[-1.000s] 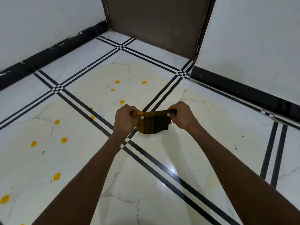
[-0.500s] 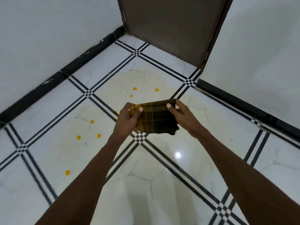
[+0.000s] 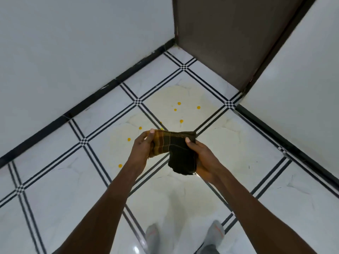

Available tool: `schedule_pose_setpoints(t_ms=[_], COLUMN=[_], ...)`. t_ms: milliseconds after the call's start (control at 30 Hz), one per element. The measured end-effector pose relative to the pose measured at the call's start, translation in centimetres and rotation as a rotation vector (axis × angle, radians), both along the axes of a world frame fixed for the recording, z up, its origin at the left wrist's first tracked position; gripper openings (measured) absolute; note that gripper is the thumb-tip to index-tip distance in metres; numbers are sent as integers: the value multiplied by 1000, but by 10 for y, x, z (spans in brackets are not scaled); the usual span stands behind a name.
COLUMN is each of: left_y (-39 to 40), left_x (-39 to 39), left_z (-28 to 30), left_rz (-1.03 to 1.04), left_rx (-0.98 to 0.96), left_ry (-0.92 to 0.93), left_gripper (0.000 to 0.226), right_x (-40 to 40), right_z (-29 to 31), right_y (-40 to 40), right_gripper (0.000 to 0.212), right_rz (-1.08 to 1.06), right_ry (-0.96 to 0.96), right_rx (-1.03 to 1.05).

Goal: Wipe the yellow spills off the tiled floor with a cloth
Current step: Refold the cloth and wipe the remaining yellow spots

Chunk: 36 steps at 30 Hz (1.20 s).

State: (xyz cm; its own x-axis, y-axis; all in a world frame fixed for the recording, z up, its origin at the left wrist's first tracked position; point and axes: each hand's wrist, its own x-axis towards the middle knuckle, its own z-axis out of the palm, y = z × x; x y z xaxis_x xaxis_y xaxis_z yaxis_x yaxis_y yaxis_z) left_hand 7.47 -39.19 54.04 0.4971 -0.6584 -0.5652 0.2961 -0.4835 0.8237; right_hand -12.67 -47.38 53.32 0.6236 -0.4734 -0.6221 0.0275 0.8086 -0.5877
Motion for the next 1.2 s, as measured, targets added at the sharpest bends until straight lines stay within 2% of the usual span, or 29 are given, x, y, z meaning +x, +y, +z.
schedule_pose_setpoints(t_ms=[233, 467, 633, 767, 1033, 1133, 1200], left_y=[91, 183, 214, 215, 216, 219, 214], left_x=[72, 159, 205, 222, 290, 323, 339], left_z=[19, -3, -36, -81, -205, -264, -300], left_rz=[88, -54, -132, -189, -252, -246, -266], left_rx=[72, 75, 158, 200, 270, 292, 305], left_ry=[1, 48, 47, 71, 106, 89, 33], left_gripper=[44, 36, 32, 29, 8, 6, 6], right_x=[75, 148, 198, 230, 278, 303, 314], right_z=[30, -1, -33, -66, -200, -248, -285], right_y=[91, 178, 215, 221, 219, 212, 203], right_gripper=[37, 43, 44, 40, 41, 30, 31], right_rz=[-40, -179, -305, -326, -392, -401, -384], right_ry=[-1, 7, 52, 180, 268, 318, 381], right_rx=[-37, 33, 45, 11, 37, -70, -223])
